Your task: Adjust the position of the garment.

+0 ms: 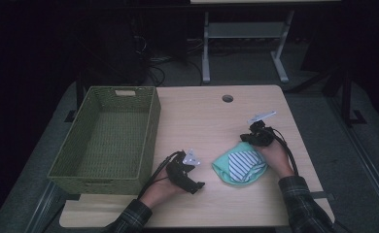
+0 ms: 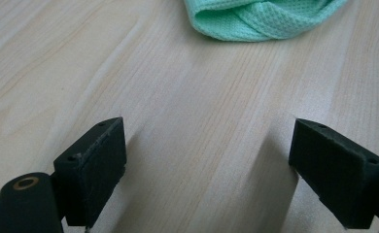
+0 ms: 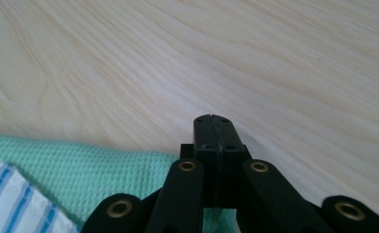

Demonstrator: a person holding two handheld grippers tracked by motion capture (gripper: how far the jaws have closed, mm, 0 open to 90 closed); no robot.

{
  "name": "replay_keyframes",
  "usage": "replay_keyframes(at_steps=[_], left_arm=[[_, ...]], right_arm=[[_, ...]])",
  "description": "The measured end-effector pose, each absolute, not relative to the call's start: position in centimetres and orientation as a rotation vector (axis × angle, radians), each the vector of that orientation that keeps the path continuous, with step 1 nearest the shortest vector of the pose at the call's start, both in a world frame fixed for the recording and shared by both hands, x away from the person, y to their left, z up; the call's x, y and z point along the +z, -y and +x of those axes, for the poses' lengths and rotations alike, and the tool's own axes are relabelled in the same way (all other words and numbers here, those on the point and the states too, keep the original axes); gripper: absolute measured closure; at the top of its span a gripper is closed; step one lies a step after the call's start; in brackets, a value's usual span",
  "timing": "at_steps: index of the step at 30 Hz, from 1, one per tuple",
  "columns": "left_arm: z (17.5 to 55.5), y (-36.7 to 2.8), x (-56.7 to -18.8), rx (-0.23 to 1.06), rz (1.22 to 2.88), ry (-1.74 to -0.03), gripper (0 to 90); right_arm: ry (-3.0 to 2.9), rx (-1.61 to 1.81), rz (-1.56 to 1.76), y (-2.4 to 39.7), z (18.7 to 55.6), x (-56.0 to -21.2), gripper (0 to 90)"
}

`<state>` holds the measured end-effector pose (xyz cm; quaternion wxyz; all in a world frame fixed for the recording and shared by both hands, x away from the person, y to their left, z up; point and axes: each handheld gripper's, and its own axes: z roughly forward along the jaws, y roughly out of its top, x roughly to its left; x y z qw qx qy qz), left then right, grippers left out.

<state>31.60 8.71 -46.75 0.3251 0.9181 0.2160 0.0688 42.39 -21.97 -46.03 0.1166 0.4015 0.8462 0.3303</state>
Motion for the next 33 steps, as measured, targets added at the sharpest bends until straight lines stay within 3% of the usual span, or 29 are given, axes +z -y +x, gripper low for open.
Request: replay_keyframes(at_steps=[33], left_arm=[[31.6, -8.8, -46.7, 0.178, 2.422, -0.557, 12.6]], right_arm=[[-2.5, 0.961, 1.141, 26.6, 35.4, -46.0, 90.0]])
